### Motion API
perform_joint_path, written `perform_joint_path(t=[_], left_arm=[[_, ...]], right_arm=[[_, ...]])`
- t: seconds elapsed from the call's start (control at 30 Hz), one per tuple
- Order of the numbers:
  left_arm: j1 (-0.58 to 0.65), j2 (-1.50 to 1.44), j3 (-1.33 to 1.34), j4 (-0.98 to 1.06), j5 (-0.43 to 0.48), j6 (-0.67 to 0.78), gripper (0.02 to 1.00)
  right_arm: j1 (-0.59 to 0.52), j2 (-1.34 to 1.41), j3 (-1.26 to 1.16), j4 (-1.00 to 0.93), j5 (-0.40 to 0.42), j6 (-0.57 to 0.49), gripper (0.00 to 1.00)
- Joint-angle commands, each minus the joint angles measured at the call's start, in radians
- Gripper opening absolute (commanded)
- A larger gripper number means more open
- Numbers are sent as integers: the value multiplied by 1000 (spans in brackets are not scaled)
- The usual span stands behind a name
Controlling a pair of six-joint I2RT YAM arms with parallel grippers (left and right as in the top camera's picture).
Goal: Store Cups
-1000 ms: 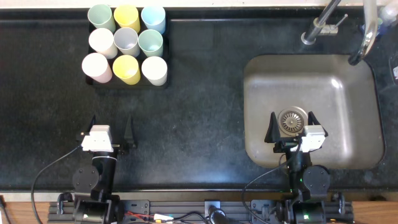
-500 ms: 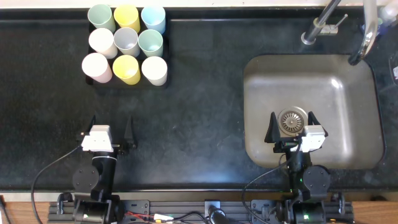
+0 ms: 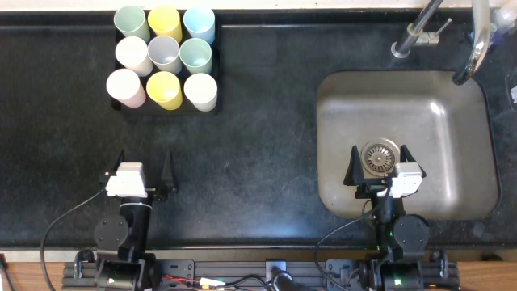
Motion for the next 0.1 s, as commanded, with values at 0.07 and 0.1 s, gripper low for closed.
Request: perform_joint_path(t=[0.07,0.1], left_arm=[[-1,-7,-2,-1,2,18,998],[-1,-7,-2,-1,2,18,998]], right_arm=[[-1,-9,-5,4,-7,-3,998],[-1,-9,-5,4,-7,-2,998]])
